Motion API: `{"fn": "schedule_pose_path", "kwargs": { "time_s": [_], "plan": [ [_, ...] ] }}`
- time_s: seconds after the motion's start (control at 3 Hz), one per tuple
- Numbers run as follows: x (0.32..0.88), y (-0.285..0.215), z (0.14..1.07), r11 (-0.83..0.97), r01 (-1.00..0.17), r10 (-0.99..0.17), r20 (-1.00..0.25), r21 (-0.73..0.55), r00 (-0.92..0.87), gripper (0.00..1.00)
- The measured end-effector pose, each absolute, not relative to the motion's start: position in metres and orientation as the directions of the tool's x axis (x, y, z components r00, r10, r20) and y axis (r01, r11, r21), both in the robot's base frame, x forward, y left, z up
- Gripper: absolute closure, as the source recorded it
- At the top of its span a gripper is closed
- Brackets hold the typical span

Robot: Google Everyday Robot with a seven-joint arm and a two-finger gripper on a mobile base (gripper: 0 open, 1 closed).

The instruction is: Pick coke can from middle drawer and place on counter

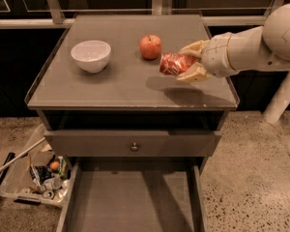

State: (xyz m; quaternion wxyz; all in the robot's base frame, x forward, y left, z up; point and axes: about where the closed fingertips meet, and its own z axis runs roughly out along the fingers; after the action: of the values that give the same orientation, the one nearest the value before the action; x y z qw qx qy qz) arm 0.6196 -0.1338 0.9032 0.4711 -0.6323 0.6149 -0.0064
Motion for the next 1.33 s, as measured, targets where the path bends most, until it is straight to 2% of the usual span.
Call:
{"fn": "schedule_pose_path", "kwargs": {
  "time_s": [0.67,1.0,1.33],
  "plan": [
    [0.658,-0.152,0.869,0.342,-0.800,-0.740,-0.666,-0.493,0.094,1.00],
    [0.660,-0.154,0.866,0.352,-0.801,-0.737,-0.671,-0.484,0.081,0.85],
    [0.660,-0.154,0.866,0.352,-0.801,-0.737,-0.671,-0.484,0.081,0.62]
  ]
}}
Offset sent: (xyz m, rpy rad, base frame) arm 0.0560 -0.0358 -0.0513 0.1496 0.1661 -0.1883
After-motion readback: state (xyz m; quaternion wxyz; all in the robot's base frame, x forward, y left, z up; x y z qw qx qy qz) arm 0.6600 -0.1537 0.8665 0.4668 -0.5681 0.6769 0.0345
